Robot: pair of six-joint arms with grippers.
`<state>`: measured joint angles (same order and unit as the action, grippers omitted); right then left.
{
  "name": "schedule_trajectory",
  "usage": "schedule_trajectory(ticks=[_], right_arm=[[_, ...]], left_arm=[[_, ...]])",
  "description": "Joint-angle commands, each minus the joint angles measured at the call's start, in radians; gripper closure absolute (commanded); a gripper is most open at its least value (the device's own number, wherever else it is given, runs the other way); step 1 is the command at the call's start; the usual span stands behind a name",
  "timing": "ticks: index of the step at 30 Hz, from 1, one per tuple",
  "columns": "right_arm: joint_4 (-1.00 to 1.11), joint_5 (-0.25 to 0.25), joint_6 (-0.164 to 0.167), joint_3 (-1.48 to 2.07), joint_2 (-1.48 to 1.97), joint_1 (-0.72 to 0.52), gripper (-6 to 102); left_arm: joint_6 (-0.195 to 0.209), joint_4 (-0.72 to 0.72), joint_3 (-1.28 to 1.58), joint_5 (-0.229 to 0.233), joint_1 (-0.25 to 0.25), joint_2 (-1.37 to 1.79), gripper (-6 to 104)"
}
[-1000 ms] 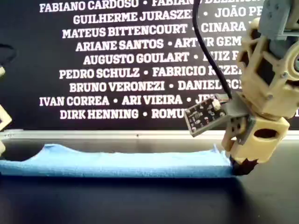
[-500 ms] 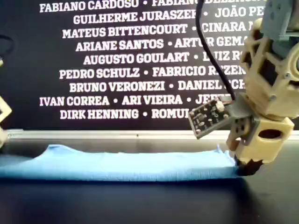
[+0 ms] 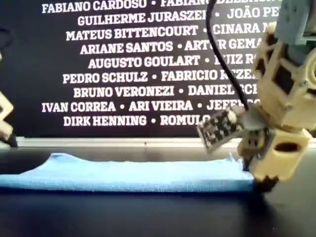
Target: Fold a cloth
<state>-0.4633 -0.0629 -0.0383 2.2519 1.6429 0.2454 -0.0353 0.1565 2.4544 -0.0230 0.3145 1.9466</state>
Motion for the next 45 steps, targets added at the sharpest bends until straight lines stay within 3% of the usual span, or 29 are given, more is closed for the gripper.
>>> schedule_trajectory(ticks=[1,15,18,22,24,28,33,41,45], right_arm=[[0.014,-0.002,-0.003,0.025,0.123,-0.017,23],[0.008,0.012,0.000,0.334,0.724,-0.021,23],[0.008,0.092,0.034,0.380,0.819,-0.054,23],[0.012,0.232,0.106,0.443,0.925,-0.126,23],[0.012,0.270,0.118,0.476,0.965,-0.132,23],[0.014,0.268,0.103,0.578,1.009,-0.118,23],[0.014,0.265,0.118,0.634,1.072,-0.114,24],[0.014,0.265,0.104,0.607,1.101,-0.114,23],[0.014,0.264,0.114,0.607,1.111,-0.109,22]], left_arm=[[-0.006,-0.005,0.043,0.005,-0.025,0.132,50],[-0.006,-0.005,0.456,0.005,-0.028,0.925,50],[-0.006,-0.003,0.554,0.005,-0.034,1.086,50],[-0.006,0.025,0.574,0.005,-0.115,1.141,50],[0.005,0.041,0.574,0.003,-0.141,1.141,50],[0.009,0.097,0.574,0.003,-0.141,1.141,50],[0.009,0.149,0.574,-0.003,-0.133,1.141,50],[0.009,0.153,0.574,-0.012,-0.130,1.141,50],[0.009,0.155,0.574,-0.003,-0.137,1.140,50]])
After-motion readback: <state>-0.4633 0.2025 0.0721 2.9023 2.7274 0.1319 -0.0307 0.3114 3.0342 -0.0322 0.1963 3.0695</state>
